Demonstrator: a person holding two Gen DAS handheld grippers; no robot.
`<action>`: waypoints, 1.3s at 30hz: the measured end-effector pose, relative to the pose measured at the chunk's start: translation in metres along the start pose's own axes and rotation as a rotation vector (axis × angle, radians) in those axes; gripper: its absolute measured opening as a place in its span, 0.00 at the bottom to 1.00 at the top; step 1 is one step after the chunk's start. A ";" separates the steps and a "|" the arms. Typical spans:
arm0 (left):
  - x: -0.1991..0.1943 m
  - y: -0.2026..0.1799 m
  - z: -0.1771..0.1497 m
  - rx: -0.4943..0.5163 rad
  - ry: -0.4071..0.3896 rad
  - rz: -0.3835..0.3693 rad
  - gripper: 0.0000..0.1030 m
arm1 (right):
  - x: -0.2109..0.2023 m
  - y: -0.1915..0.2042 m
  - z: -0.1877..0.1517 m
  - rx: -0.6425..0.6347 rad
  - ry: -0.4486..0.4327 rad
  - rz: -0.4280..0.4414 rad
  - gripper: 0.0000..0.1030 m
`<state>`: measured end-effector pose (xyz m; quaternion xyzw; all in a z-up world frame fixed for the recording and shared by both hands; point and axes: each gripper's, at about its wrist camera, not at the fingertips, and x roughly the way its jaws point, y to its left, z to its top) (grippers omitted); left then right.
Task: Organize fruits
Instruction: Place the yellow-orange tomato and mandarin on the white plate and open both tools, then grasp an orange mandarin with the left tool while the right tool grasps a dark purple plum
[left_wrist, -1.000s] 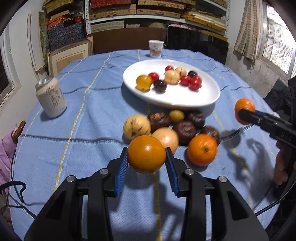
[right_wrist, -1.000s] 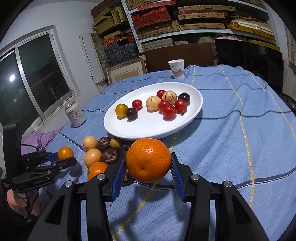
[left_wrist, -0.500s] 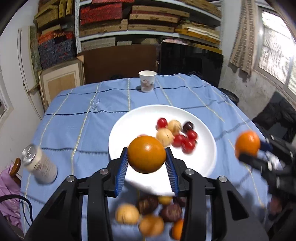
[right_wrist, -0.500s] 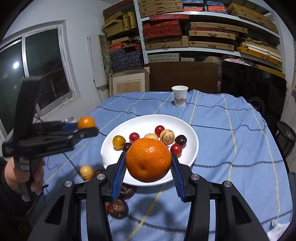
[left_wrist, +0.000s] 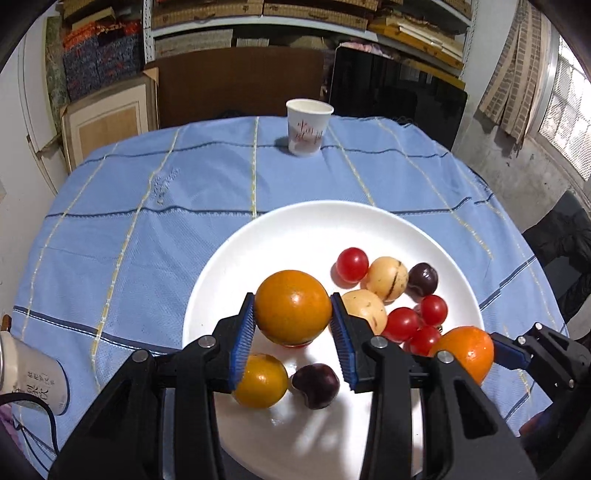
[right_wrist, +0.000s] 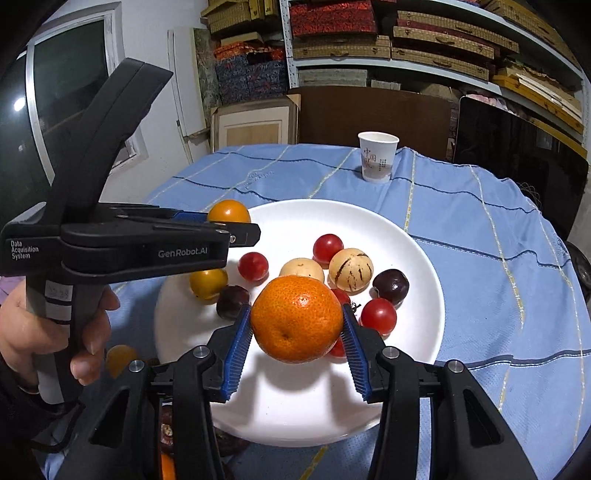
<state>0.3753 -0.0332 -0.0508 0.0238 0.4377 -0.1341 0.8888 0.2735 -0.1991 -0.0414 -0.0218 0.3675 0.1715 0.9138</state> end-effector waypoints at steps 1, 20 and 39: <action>-0.001 0.001 -0.001 -0.003 -0.002 0.002 0.62 | -0.003 0.001 -0.001 -0.010 -0.016 -0.014 0.57; -0.110 0.017 -0.146 -0.023 -0.036 -0.018 0.87 | -0.092 0.068 -0.106 -0.168 -0.018 0.061 0.57; -0.099 -0.075 -0.203 0.226 -0.022 -0.032 0.55 | -0.102 0.019 -0.127 0.100 -0.070 0.003 0.56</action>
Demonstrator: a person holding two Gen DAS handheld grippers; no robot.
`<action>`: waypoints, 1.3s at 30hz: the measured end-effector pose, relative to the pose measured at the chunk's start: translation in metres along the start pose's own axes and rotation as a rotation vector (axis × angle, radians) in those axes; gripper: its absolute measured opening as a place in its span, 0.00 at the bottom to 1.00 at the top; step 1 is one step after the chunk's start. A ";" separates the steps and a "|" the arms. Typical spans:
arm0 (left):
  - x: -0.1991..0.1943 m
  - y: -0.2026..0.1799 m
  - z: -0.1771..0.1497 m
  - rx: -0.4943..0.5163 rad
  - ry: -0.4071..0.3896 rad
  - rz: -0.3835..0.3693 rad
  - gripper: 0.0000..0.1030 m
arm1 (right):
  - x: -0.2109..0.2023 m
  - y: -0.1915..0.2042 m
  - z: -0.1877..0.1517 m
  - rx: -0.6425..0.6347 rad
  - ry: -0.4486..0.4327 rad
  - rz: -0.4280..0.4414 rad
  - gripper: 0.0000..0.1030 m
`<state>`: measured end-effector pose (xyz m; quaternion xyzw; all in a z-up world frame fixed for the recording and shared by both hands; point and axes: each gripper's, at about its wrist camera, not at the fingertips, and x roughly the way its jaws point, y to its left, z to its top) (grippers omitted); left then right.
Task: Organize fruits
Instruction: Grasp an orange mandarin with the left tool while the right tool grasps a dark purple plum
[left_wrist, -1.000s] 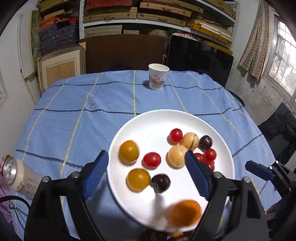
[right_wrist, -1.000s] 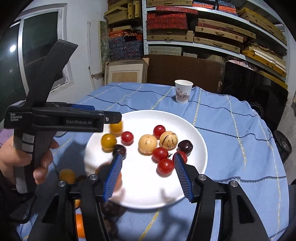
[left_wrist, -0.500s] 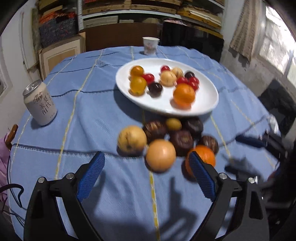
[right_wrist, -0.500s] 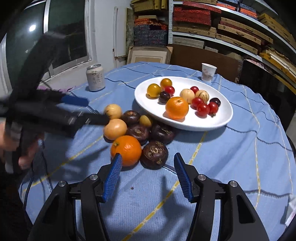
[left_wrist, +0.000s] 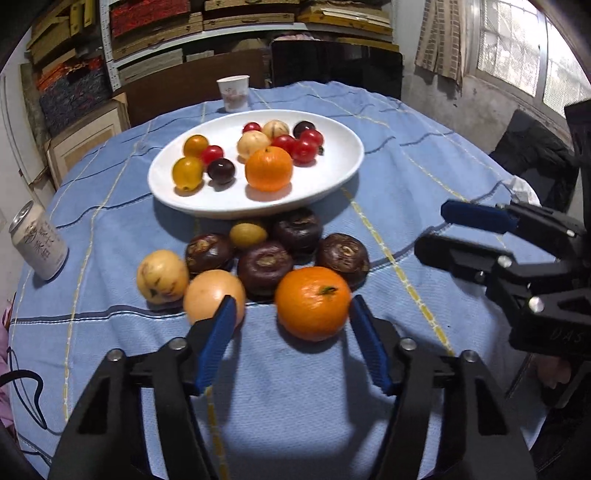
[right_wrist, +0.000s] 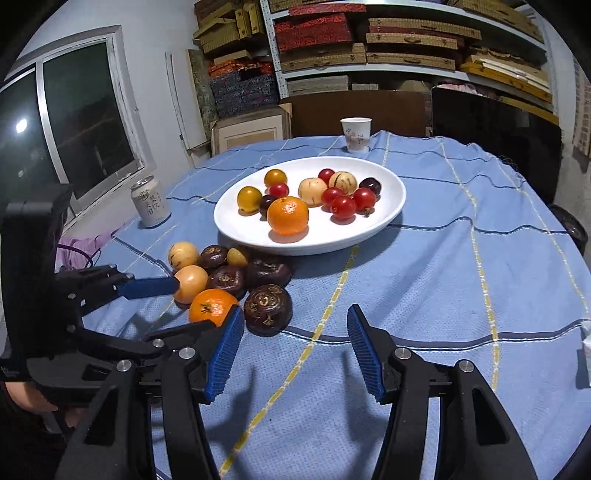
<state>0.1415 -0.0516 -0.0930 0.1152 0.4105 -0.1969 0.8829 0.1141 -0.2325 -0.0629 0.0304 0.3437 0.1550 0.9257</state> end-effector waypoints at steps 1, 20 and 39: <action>0.003 -0.003 0.001 0.005 0.009 -0.013 0.54 | -0.001 -0.002 0.000 0.002 -0.006 -0.006 0.56; -0.022 0.046 -0.003 -0.220 -0.178 -0.018 0.43 | 0.014 0.014 0.001 -0.084 0.092 0.008 0.56; -0.019 0.066 -0.007 -0.297 -0.168 -0.053 0.43 | 0.081 0.051 0.011 -0.166 0.251 -0.067 0.41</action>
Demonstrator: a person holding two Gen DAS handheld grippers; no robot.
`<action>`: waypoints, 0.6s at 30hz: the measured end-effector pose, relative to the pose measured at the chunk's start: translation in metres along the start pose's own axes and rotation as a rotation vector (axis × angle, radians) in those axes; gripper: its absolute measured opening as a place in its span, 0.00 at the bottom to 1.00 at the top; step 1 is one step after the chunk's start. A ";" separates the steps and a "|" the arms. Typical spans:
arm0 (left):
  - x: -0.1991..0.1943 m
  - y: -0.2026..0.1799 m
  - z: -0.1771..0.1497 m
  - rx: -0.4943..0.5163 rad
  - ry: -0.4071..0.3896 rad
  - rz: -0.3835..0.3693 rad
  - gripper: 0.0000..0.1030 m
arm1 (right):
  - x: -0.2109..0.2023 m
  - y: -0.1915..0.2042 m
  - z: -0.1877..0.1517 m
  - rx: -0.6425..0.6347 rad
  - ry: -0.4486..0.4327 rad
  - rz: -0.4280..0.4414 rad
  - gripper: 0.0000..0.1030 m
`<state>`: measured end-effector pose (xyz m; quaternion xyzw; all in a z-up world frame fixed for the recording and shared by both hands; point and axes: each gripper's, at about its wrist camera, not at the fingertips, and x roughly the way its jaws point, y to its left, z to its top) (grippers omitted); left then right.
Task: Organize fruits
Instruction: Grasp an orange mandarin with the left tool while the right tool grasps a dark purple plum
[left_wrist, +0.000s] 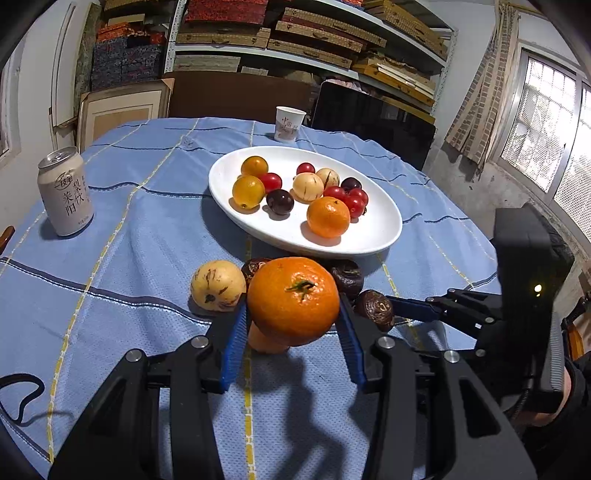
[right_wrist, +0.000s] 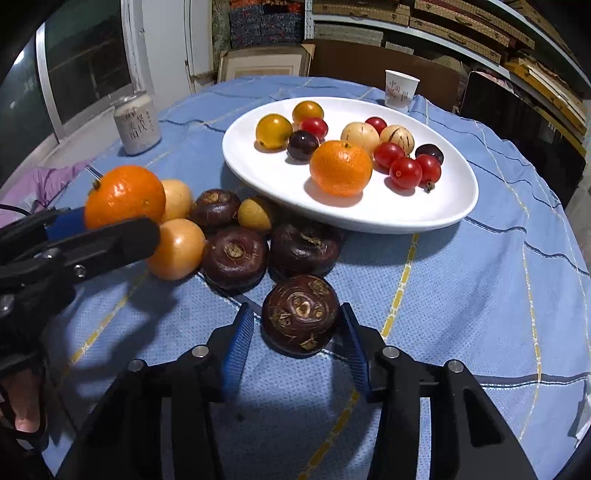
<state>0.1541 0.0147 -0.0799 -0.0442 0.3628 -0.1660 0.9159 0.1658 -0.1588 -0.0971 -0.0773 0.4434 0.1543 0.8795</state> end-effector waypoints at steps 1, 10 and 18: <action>0.000 0.000 0.000 -0.001 0.002 -0.002 0.43 | -0.001 -0.001 0.000 0.002 0.000 -0.001 0.41; 0.002 -0.001 0.000 0.003 0.009 -0.004 0.43 | -0.015 -0.006 -0.008 0.041 -0.038 0.017 0.40; 0.001 -0.004 -0.001 0.017 0.004 0.004 0.43 | -0.031 -0.020 -0.020 0.092 -0.066 0.017 0.40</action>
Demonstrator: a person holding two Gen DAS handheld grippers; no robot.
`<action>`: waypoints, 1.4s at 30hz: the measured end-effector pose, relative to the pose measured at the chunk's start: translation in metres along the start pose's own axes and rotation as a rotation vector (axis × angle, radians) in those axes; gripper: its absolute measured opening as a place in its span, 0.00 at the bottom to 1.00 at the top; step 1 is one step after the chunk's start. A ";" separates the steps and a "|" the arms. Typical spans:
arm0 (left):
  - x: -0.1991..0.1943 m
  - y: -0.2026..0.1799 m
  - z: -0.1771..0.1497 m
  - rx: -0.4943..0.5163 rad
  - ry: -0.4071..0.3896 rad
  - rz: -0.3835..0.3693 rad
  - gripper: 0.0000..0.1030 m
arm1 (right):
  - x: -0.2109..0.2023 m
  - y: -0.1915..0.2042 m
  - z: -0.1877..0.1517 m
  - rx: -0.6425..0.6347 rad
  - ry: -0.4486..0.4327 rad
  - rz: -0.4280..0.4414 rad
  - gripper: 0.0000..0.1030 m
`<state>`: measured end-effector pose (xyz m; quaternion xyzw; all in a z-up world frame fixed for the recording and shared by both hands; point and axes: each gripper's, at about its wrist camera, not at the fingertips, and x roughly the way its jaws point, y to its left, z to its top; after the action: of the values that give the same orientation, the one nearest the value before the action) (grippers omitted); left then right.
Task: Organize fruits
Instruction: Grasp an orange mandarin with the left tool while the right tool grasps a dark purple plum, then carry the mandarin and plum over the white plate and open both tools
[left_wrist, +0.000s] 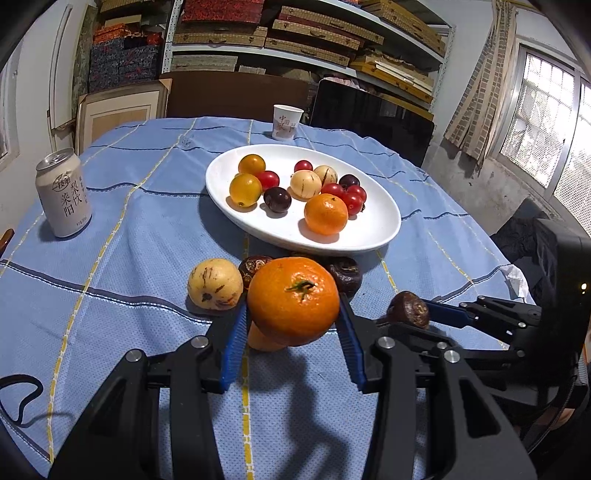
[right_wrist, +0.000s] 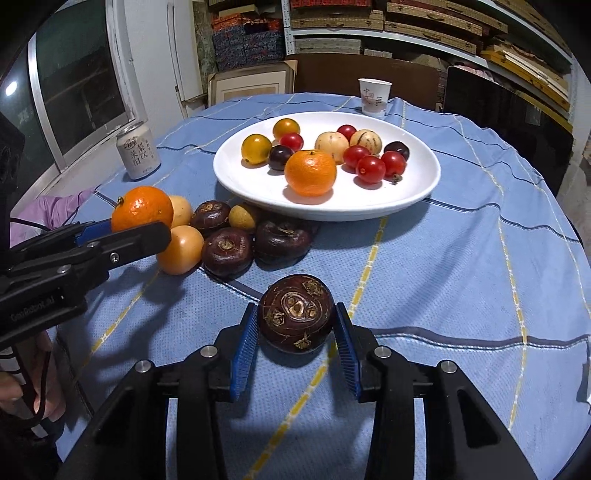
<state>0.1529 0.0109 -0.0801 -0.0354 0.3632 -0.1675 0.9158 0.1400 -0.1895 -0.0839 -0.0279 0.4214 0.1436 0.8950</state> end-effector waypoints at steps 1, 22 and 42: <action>0.000 -0.001 0.000 0.004 0.000 0.002 0.43 | -0.001 -0.001 -0.001 0.003 -0.003 -0.004 0.40; -0.022 -0.005 0.046 0.073 0.035 0.040 0.44 | -0.074 -0.086 0.010 0.101 -0.195 -0.122 0.40; 0.090 -0.002 0.101 0.092 0.189 0.057 0.44 | 0.010 -0.067 0.173 0.007 -0.169 0.042 0.40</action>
<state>0.2820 -0.0273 -0.0650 0.0328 0.4408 -0.1604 0.8825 0.2937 -0.2213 0.0146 -0.0036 0.3453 0.1628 0.9243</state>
